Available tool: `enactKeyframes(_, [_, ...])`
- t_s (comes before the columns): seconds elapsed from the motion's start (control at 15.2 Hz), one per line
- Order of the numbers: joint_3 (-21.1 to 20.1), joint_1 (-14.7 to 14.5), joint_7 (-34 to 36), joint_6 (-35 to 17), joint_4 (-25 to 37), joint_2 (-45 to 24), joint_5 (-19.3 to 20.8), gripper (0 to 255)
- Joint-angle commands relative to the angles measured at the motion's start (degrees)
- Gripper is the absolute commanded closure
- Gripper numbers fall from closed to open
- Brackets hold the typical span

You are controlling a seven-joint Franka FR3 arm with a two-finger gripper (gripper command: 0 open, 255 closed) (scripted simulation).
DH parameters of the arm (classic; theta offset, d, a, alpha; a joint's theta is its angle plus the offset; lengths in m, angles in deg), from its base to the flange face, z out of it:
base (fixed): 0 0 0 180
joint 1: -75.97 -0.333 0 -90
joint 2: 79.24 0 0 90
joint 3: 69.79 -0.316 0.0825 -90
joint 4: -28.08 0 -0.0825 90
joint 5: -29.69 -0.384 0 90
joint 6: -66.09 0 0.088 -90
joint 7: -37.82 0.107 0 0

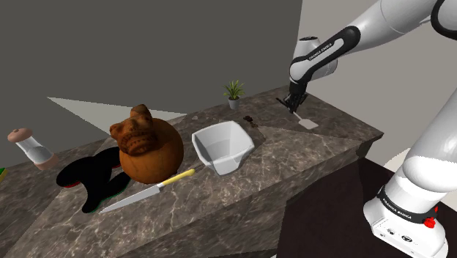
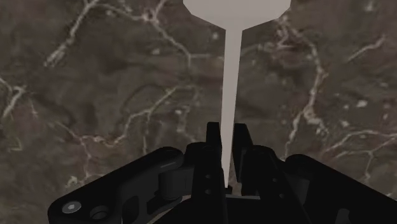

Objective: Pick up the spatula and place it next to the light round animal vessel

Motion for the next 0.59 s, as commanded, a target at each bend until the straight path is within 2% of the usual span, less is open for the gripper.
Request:
enactKeyframes(0.0, [0.06,0.06,-0.01,1.37,0.43,0.94,0.16,255])
enactKeyframes(0.53, [0.0,0.04,0.41,7.56,3.21,4.38,0.75,255])
